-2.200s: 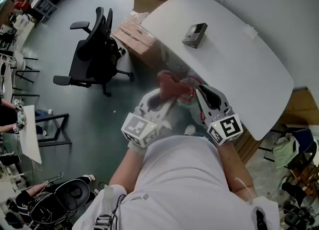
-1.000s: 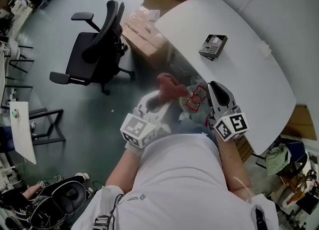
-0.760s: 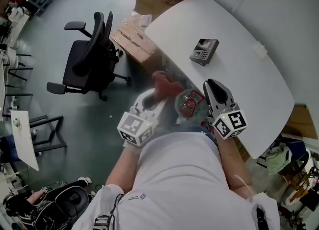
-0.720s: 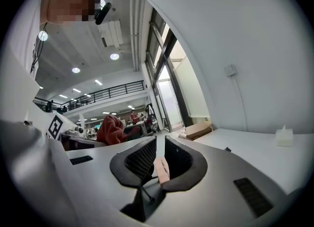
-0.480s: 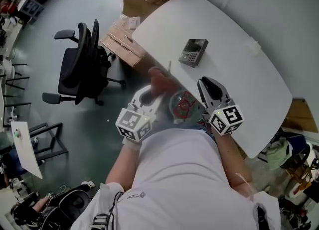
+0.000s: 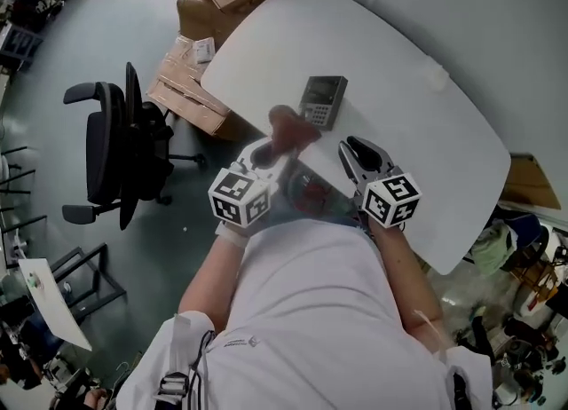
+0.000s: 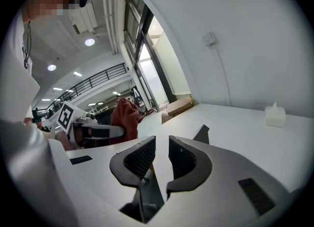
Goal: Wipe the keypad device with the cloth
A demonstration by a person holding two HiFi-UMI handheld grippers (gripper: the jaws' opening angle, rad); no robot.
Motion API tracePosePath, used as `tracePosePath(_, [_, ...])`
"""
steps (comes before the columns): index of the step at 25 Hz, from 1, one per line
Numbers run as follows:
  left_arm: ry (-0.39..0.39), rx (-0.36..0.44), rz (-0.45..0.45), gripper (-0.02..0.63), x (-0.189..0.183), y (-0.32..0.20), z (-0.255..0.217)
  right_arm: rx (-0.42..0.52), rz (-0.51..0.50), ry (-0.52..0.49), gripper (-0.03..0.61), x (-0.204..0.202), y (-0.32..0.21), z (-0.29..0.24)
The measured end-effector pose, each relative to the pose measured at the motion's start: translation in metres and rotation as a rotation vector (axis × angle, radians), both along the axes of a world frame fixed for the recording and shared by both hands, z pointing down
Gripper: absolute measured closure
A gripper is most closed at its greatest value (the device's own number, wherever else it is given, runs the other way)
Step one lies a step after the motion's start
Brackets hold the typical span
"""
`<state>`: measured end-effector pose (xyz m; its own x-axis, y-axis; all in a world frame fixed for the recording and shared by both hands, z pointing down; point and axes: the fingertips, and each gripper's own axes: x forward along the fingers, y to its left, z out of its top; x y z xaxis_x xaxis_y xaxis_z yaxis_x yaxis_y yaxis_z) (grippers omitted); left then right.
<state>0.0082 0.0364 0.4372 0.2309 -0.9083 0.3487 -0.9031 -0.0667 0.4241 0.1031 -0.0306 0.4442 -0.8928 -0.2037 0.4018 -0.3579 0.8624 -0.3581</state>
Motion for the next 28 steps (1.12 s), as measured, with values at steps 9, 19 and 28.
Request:
tracePosePath(9, [0.103,-0.082,0.208,0.535,-0.009,-0.074,0.049,-0.026,-0.038,0.229,0.448,-0.034,-0.018,0.06])
tracePosePath(19, [0.215,-0.177,0.409,0.534,0.015,-0.116,0.09,0.029,-0.144,0.48,0.425,-0.042,-0.031,0.101])
tracePosePath(28, [0.323,-0.248,0.539,0.534,0.039,-0.119,0.117,-0.077,-0.112,0.475,0.425,-0.046,-0.035,0.12])
